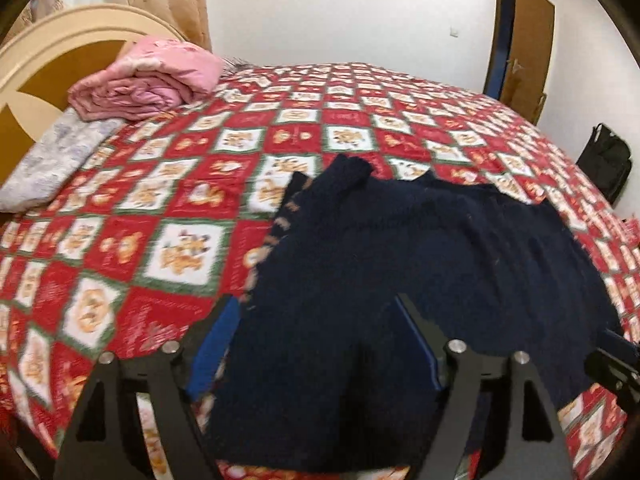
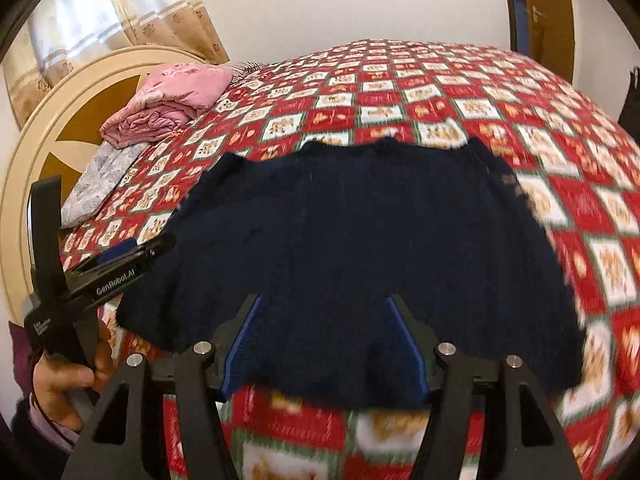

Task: Fold small clothes
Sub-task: 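Lay the sweater flat on the bedspread and open both grippers, then grasp the striped sleeve edge with the left gripper and lift it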

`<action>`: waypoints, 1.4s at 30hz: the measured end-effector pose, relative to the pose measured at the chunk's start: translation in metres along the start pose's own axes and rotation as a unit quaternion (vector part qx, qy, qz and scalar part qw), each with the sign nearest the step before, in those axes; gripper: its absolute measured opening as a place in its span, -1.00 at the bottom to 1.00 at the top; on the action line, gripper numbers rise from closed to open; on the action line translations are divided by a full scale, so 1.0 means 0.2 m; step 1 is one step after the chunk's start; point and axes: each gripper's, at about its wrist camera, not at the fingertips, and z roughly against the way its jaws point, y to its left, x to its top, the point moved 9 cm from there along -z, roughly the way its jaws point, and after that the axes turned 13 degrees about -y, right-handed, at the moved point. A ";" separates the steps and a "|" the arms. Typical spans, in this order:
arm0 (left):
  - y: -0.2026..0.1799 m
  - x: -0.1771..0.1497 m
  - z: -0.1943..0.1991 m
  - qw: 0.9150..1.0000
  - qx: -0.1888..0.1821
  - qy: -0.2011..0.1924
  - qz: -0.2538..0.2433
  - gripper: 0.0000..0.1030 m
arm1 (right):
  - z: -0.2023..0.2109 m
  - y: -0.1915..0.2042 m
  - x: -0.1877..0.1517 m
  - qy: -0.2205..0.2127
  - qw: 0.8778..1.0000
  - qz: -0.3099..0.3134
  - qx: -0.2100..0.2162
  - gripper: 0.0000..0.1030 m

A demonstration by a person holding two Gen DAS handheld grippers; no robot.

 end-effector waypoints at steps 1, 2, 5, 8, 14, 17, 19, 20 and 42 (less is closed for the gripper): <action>0.02 -0.01 0.01 1.000 0.008 0.000 -0.003 0.77 | 0.02 -0.01 -0.02 -0.003 1.000 -0.004 -0.002 0.24; 0.04 -0.02 0.02 1.000 0.018 0.001 -0.005 0.89 | 0.04 0.00 -0.04 -0.008 1.000 -0.006 -0.006 0.24; 0.05 -0.04 0.05 0.999 0.033 -0.005 -0.016 0.90 | 0.09 0.03 -0.06 -0.019 1.000 -0.002 -0.009 0.24; 0.05 -0.07 0.06 0.999 0.035 0.004 -0.021 0.95 | 0.12 0.09 -0.08 -0.035 0.999 0.015 -0.006 0.24; 0.13 -0.16 0.09 0.998 0.044 0.033 0.009 0.97 | 0.12 0.14 -0.13 -0.030 0.999 0.024 0.005 0.24; 0.26 -0.19 0.14 0.997 0.043 0.021 0.053 0.97 | 0.14 0.13 -0.15 -0.032 0.999 0.012 0.003 0.24; 0.34 -0.22 0.16 0.995 0.032 0.011 0.098 0.96 | 0.16 0.12 -0.15 -0.039 0.999 0.011 -0.002 0.24; 0.37 -0.23 0.17 0.991 0.008 0.004 0.137 0.96 | 0.16 0.12 -0.15 -0.040 0.999 0.008 -0.001 0.24; 0.20 -0.36 0.03 0.961 -0.097 0.051 0.253 -0.47 | 0.19 0.11 -0.19 -0.027 1.000 -0.013 0.010 0.24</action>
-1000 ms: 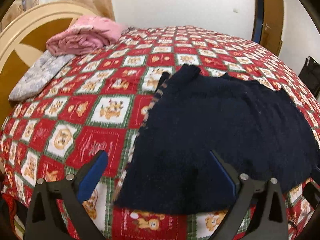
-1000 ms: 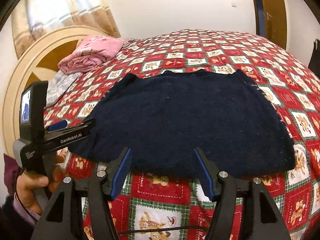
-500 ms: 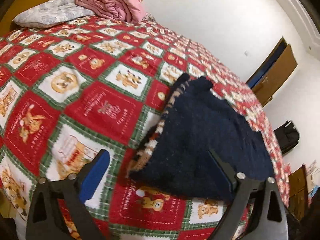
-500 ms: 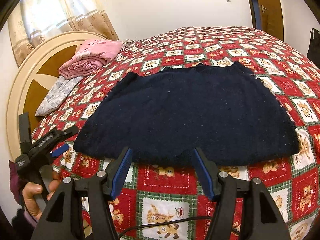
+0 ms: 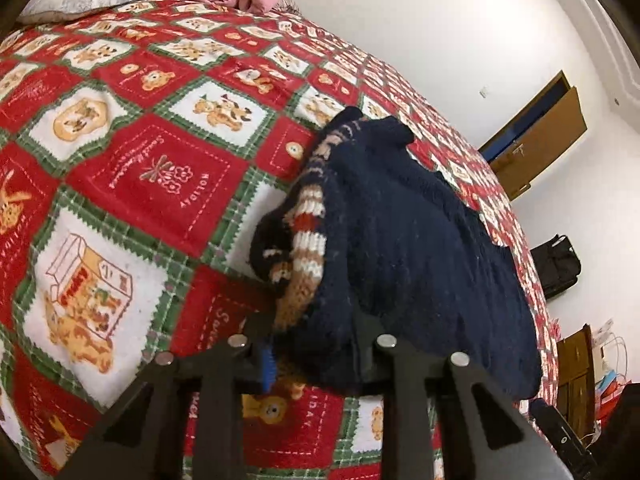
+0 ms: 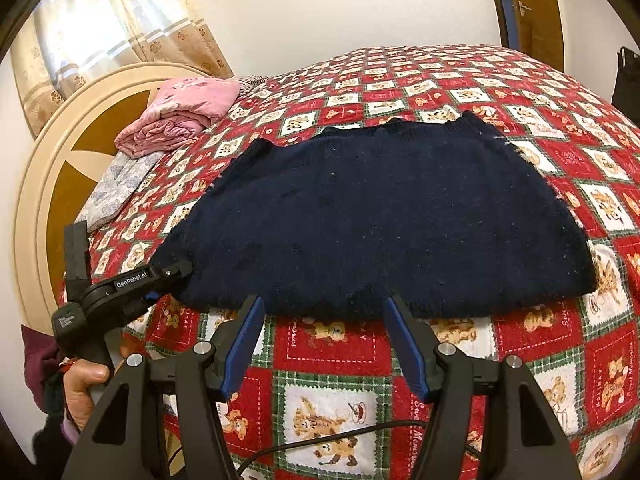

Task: Fold small clothes
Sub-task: 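Grasp the striped sleeve edge with the left gripper and lift it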

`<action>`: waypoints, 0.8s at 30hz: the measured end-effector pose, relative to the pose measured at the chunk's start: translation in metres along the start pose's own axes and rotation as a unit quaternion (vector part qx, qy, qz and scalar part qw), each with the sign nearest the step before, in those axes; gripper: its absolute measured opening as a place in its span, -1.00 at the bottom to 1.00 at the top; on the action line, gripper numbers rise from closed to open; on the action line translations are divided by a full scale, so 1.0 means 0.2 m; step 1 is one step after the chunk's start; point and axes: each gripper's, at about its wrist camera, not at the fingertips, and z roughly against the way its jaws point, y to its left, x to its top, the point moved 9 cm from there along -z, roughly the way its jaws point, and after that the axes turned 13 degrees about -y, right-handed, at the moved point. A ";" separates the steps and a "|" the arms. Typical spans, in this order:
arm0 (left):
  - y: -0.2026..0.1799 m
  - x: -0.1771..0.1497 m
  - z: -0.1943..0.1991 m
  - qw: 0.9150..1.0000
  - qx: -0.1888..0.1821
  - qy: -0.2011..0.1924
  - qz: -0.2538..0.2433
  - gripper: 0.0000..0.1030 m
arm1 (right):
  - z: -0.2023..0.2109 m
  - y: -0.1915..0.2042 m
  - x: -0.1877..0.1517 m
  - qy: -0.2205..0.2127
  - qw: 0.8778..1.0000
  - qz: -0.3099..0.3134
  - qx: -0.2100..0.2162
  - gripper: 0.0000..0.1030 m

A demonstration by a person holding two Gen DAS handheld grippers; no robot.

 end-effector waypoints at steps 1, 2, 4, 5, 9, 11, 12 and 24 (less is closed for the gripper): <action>0.00 0.00 0.00 1.000 0.003 0.001 0.004 -0.45 | 0.00 0.00 0.00 0.001 1.000 0.001 0.000 0.24; 0.01 0.00 -0.01 1.000 0.007 0.002 0.012 -0.37 | 0.00 0.00 -0.01 0.002 1.000 0.001 -0.001 0.24; 0.00 0.01 -0.02 1.000 0.010 0.006 0.024 -0.31 | 0.00 -0.01 -0.01 0.006 1.000 -0.004 0.001 0.24; 0.00 0.02 -0.02 0.999 0.013 0.008 0.028 -0.29 | 0.00 -0.02 -0.01 0.007 1.000 -0.008 0.002 0.24; -0.02 0.05 -0.03 0.999 0.023 0.015 0.029 -0.55 | 0.02 -0.10 0.01 0.001 1.000 -0.029 -0.010 0.24; -0.03 0.08 -0.02 0.999 0.029 0.016 0.020 -0.60 | 0.05 -0.19 0.04 -0.008 0.999 -0.047 -0.021 0.24; -0.05 0.09 -0.01 0.999 0.031 0.011 0.014 -0.63 | 0.06 -0.22 0.05 -0.012 0.998 -0.054 -0.026 0.24; -0.94 0.21 0.10 0.984 -0.075 -0.040 -0.158 -0.65 | 0.24 -0.72 0.21 -0.053 0.987 -0.131 -0.078 0.24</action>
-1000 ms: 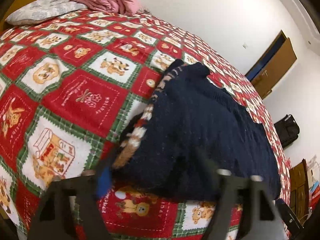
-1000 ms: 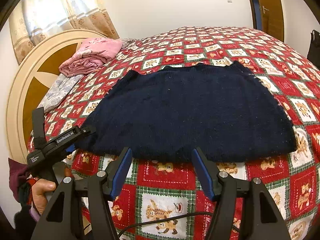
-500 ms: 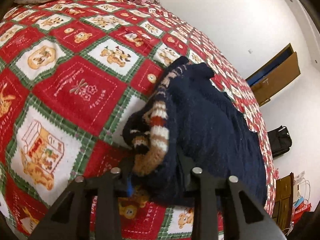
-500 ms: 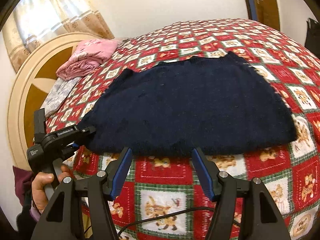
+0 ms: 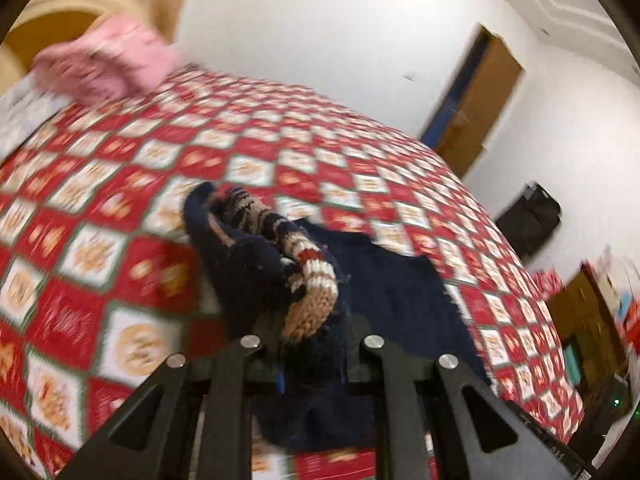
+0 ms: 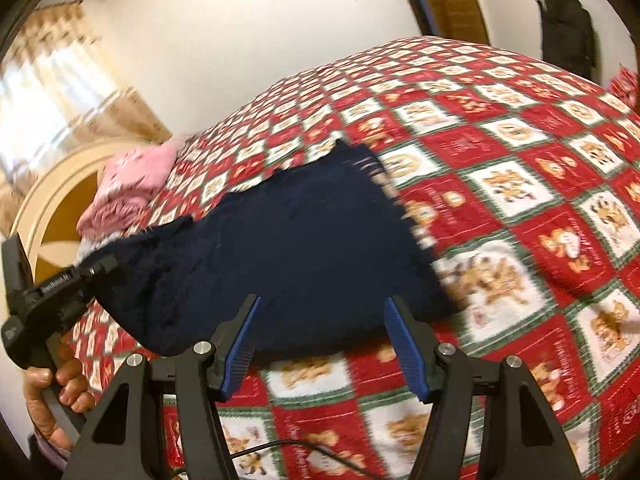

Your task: Fold small clothes

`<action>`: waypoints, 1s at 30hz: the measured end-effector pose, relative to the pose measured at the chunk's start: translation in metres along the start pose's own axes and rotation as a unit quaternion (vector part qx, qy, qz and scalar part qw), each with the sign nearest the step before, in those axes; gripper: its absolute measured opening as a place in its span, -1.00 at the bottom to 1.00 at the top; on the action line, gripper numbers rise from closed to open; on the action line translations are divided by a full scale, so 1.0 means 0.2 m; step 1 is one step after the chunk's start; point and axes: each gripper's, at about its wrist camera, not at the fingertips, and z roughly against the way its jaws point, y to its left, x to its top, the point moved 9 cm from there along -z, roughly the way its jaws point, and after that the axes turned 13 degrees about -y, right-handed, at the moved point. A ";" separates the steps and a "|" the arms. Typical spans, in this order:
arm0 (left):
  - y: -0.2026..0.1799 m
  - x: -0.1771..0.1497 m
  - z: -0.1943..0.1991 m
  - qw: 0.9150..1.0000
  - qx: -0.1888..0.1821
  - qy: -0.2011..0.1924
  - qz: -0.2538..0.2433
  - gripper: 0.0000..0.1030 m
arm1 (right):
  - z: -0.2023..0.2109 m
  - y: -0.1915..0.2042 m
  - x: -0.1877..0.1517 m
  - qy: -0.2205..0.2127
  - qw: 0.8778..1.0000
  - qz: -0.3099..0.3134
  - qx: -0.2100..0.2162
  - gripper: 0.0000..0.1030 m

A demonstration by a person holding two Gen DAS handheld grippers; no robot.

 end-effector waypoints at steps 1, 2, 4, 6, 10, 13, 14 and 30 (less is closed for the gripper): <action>-0.10 0.00 -0.02 1.000 -0.010 0.002 -0.014 -0.65 | 0.01 -0.03 0.01 -0.003 1.000 -0.004 -0.004 0.24; -0.16 0.00 -0.04 1.000 -0.017 0.002 -0.026 -0.65 | 0.03 -0.07 0.03 -0.005 1.000 -0.007 -0.008 0.24; -0.33 -0.02 -0.07 0.998 -0.038 0.003 -0.052 -0.65 | 0.05 -0.14 0.05 -0.009 1.000 -0.011 -0.015 0.24; -0.45 -0.05 -0.09 0.996 -0.055 0.009 -0.073 -0.66 | 0.07 -0.20 0.06 -0.011 1.000 -0.016 -0.021 0.24; -0.72 -0.16 -0.11 0.988 -0.085 0.008 -0.128 -0.66 | 0.09 -0.35 0.07 -0.011 0.999 -0.033 -0.034 0.24; -0.90 -0.31 -0.12 0.979 -0.108 0.009 -0.175 -0.66 | 0.11 -0.47 0.07 -0.011 0.998 -0.047 -0.044 0.24; -0.93 -0.34 -0.13 0.976 -0.111 0.010 -0.185 -0.66 | 0.12 -0.50 0.07 -0.011 0.998 -0.049 -0.047 0.24; -1.00 -0.81 -0.26 0.960 -0.140 0.086 -0.227 -0.35 | 0.03 -0.58 0.14 0.013 0.995 -0.093 0.036 0.24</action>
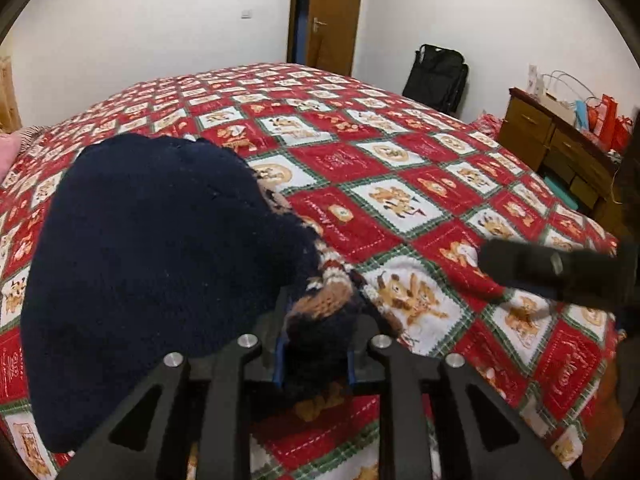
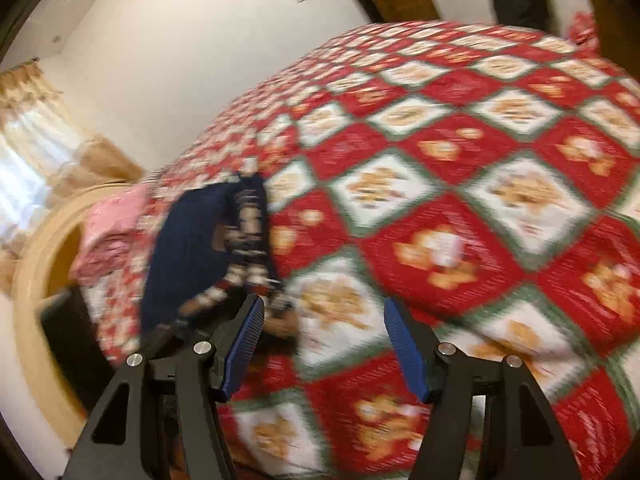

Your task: Fold small clothes

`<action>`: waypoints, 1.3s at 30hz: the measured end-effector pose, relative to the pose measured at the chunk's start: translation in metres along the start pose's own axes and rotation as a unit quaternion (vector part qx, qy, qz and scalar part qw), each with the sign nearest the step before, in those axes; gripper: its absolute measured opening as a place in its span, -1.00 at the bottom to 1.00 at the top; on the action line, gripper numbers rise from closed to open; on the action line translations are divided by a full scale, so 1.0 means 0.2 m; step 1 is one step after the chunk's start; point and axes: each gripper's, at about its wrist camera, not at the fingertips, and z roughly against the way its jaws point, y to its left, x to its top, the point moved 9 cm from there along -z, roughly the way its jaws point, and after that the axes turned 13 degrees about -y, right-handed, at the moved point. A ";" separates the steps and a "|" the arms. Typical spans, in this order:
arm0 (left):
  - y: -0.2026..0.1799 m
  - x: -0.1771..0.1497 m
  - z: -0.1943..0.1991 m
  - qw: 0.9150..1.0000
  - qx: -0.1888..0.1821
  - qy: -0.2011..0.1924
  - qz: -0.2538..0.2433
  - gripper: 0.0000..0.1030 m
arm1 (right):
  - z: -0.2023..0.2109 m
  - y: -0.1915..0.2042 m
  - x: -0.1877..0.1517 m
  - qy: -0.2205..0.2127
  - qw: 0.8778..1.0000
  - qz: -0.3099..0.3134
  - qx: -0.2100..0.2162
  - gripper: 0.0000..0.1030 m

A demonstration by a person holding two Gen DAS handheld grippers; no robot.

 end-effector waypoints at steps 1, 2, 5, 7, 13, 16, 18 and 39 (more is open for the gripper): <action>-0.01 0.00 0.02 1.000 -0.012 0.005 0.002 -0.21 | -0.03 0.04 0.03 0.004 1.000 -0.012 0.024 0.24; -0.01 0.01 0.04 1.000 -0.024 0.011 0.006 0.16 | -0.06 0.08 0.06 0.008 0.999 -0.020 0.044 0.25; 0.02 0.06 0.16 0.999 -0.032 0.002 0.020 0.65 | -0.16 0.21 0.16 0.012 0.997 -0.008 0.079 0.43; 0.05 0.10 0.23 0.999 -0.038 -0.011 0.024 0.71 | -0.24 0.32 0.20 0.019 0.994 0.011 0.104 0.44; 0.37 0.25 0.39 0.995 0.056 -0.070 0.042 0.85 | -0.65 0.55 0.26 0.064 0.988 0.082 0.115 0.44; 0.58 0.21 0.36 0.989 0.112 -0.055 0.077 0.85 | -0.86 0.58 0.26 0.078 0.986 0.107 0.100 0.44; 0.65 0.17 0.32 0.986 0.123 -0.047 0.104 0.85 | -0.98 0.58 0.22 0.103 0.983 0.128 0.086 0.44; 0.64 -0.04 0.09 0.985 0.135 0.027 0.100 0.91 | -0.83 0.67 0.26 0.014 0.958 0.283 0.043 -0.86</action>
